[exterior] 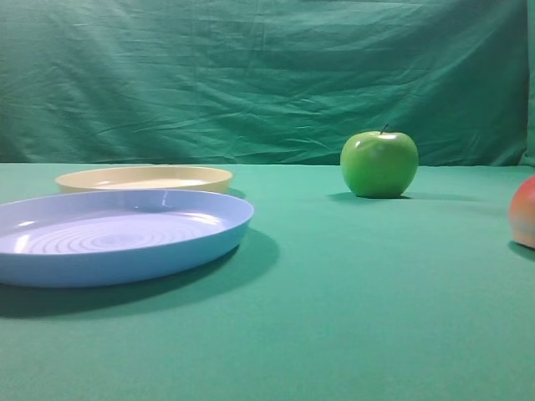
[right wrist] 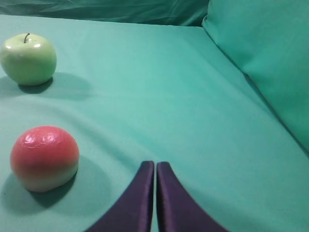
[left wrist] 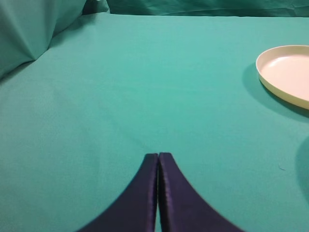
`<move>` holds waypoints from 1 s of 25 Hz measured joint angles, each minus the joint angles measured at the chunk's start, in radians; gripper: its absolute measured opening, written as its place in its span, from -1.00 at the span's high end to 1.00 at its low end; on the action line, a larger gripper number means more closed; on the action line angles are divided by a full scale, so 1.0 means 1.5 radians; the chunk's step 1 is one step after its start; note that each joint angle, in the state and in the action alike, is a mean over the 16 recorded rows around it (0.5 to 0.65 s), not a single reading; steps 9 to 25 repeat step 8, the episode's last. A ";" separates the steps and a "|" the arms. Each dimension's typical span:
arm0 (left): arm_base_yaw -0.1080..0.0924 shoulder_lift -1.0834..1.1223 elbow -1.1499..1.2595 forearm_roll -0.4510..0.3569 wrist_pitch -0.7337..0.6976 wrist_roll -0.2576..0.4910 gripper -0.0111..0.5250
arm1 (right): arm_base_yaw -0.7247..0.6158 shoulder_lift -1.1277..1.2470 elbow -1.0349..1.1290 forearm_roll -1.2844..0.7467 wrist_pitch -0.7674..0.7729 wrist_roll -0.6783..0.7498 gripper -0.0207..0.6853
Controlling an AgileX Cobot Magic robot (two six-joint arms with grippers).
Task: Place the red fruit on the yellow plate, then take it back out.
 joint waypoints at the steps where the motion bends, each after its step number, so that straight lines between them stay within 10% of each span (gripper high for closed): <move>1: 0.000 0.000 0.000 0.000 0.000 0.000 0.96 | 0.000 0.000 0.000 0.000 0.000 0.000 0.94; 25: 0.000 0.000 0.000 0.000 0.000 0.000 0.96 | 0.000 0.000 0.000 0.000 0.000 -0.002 0.94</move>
